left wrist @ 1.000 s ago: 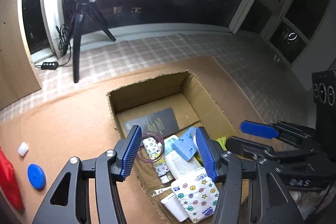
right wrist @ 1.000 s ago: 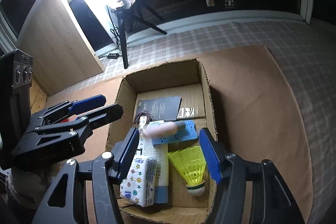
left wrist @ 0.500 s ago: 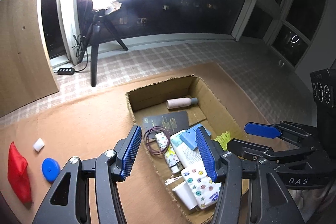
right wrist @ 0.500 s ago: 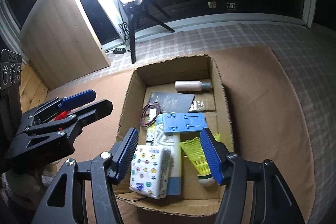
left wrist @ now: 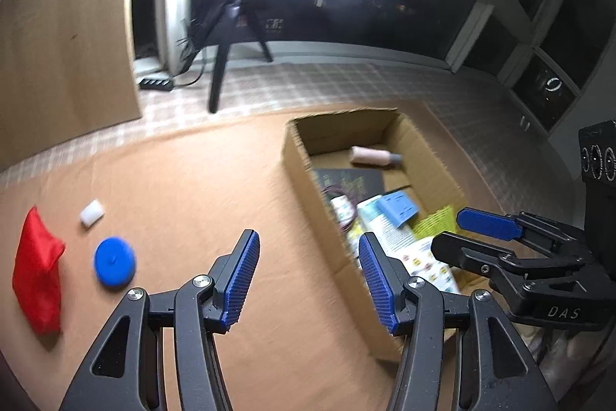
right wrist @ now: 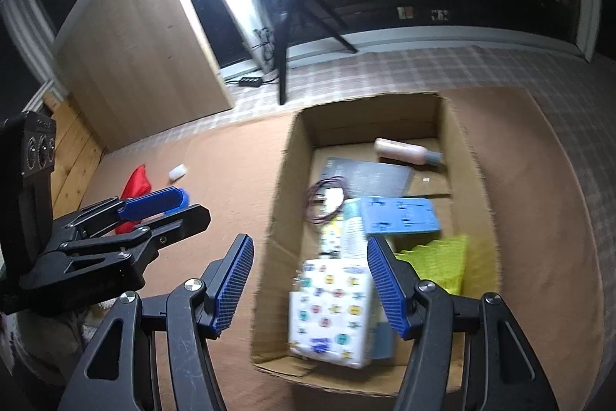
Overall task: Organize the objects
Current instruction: 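Move both tools to the red cloth bag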
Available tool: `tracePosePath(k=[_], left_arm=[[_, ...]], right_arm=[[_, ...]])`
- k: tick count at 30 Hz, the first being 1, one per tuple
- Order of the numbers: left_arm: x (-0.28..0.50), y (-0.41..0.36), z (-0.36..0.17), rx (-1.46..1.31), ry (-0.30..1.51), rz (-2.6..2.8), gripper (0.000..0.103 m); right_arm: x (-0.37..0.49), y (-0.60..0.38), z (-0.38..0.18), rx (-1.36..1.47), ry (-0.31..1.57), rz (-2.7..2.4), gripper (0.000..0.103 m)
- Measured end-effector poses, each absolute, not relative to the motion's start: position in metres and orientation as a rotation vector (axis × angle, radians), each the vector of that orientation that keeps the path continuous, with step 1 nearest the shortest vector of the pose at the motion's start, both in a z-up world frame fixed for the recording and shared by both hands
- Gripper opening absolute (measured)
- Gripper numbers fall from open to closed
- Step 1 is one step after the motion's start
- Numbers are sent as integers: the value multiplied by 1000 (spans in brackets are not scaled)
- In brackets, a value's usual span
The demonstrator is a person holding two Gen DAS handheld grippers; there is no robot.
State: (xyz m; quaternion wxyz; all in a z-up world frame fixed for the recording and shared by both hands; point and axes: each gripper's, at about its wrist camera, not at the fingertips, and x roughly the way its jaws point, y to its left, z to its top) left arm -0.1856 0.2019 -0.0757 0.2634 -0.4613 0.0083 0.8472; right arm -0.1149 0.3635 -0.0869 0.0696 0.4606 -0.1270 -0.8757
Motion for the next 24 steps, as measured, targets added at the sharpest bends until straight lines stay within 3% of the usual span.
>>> tracePosePath(k=[11,24], left_arm=[[-193,96,-81,-1314,-92,2407,58],[-223,-69,-86,-1400,-203,2479,64]], right_arm=[[-128,290,-91,1351,-342,-2545,58],[-161,189,-105,1383,-444,-2445,58]])
